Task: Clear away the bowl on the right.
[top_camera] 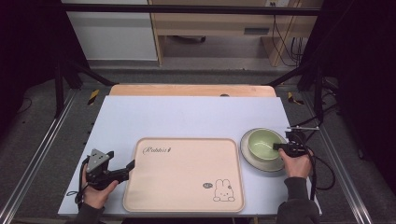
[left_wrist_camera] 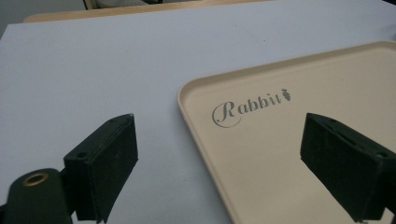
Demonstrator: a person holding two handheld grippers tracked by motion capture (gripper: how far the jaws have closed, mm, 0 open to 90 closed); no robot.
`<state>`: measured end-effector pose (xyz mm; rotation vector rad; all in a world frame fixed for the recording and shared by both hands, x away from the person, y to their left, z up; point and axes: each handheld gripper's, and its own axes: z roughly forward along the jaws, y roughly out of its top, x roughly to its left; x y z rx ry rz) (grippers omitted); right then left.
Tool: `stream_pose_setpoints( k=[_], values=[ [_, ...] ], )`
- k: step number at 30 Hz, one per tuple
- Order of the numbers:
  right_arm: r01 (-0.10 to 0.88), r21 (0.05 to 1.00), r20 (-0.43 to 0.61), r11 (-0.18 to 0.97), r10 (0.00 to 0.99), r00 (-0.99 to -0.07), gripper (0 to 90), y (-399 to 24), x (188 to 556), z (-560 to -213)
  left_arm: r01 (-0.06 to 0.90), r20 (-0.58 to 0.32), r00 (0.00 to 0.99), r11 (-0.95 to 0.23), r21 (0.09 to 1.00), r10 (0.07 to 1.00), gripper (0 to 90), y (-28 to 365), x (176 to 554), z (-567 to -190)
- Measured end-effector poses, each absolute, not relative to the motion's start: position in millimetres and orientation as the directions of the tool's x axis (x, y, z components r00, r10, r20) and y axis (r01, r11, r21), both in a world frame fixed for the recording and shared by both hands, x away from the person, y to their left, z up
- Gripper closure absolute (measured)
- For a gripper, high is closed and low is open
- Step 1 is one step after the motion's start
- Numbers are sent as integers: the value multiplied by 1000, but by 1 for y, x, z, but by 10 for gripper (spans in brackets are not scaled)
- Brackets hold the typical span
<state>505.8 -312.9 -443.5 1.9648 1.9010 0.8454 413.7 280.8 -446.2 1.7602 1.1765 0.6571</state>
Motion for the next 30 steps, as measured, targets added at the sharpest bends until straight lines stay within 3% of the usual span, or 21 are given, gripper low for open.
stream_pose_setpoints(
  k=[30],
  values=[
    [787, 610, 187, -87, 982, -37, 830, -305, 499, -430, 434, -50, 408, -146, 889, 912, 109, 281, 413, -445]
  ],
)
